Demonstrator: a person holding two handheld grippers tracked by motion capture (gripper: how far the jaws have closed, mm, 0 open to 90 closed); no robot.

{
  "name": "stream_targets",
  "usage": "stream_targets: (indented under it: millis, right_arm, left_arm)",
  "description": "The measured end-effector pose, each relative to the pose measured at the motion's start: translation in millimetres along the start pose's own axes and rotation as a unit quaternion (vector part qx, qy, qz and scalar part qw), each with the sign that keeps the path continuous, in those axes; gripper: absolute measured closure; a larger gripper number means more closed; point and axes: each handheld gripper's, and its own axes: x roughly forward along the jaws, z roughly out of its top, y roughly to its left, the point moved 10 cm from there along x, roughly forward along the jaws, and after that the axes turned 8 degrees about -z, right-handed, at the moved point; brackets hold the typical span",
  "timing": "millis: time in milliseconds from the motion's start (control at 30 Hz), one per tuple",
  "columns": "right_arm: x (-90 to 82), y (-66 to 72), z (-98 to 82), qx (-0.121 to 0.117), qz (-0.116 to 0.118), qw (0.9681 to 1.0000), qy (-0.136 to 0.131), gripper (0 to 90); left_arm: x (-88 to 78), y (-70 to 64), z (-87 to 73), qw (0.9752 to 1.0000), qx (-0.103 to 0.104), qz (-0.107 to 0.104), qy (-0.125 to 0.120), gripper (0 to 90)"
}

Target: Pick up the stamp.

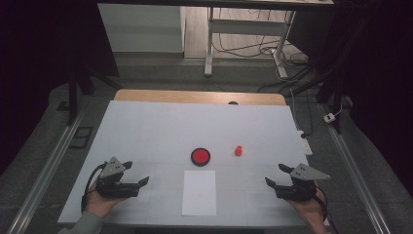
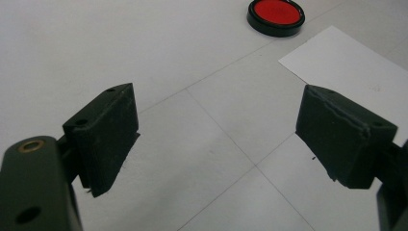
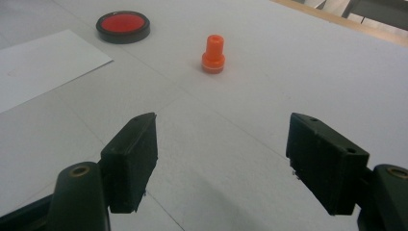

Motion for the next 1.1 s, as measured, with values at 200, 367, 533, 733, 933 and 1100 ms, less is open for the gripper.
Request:
stream_targets:
  millis: [200,367,533,733,933,1100]
  right_arm:
    - [-0.7,2.0,-1.1,-0.002,-0.001,1.0000,0.000,27.0]
    - [0.5,3.7,-1.4,-0.003,0.003,1.0000,0.003,27.3]
    - [1.2,4.0,-2.0,-0.002,0.006,1.0000,0.003,27.4]
    - [0.5,4.6,-0.2,-0.002,0.008,1.0000,0.001,28.1]
    - [0.9,6.5,3.0,0.000,0.012,0.9999,-0.001,29.0]
    - [2.1,9.7,9.1,-0.001,0.018,0.9998,-0.003,30.5]
  left_arm:
    - [-0.4,0.2,0.4,1.0000,0.005,0.002,0.000,15.3]
    - [-0.5,2.4,-1.2,0.9999,0.009,0.007,0.002,15.5]
    - [-1.0,2.9,-1.5,0.9999,0.013,0.009,0.003,15.5]
    - [-0.8,3.2,-2.1,0.9999,0.012,0.009,0.003,15.6]
    - [-0.2,5.2,-2.7,0.9999,0.010,0.010,0.006,15.5]
    - [-0.2,5.8,-3.2,0.9999,0.010,0.010,0.006,15.4]
